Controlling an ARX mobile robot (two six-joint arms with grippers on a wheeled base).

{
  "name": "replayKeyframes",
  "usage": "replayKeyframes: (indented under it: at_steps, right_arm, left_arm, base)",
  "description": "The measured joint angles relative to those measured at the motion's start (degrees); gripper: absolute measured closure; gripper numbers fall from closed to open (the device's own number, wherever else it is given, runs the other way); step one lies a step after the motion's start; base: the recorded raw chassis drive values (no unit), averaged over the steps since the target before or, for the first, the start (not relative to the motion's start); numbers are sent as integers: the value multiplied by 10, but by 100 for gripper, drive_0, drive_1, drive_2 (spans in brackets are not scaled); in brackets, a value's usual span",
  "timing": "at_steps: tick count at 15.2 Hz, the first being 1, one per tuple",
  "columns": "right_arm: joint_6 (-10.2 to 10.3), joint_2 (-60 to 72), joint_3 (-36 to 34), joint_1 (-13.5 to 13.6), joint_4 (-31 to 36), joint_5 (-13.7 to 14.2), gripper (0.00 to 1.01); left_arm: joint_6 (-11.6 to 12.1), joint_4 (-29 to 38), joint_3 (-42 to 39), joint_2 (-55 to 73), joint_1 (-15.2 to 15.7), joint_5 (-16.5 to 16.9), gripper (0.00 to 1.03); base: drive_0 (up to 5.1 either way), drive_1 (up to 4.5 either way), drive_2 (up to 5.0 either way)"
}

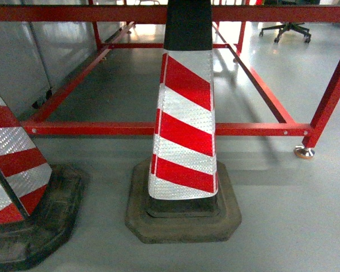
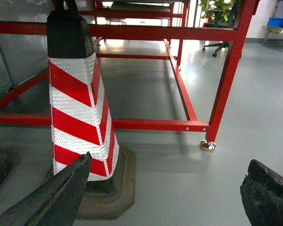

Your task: Sort blue parts and orange caps into right shelf containers

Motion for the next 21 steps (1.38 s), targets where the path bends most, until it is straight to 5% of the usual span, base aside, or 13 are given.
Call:
replayKeyframes:
  at_steps: [21]
  right_arm:
    - [5,0,0,0,0,0,3]
  left_arm:
    - [6,0,0,0,0,0,5]
  base:
    - [0,0,0]
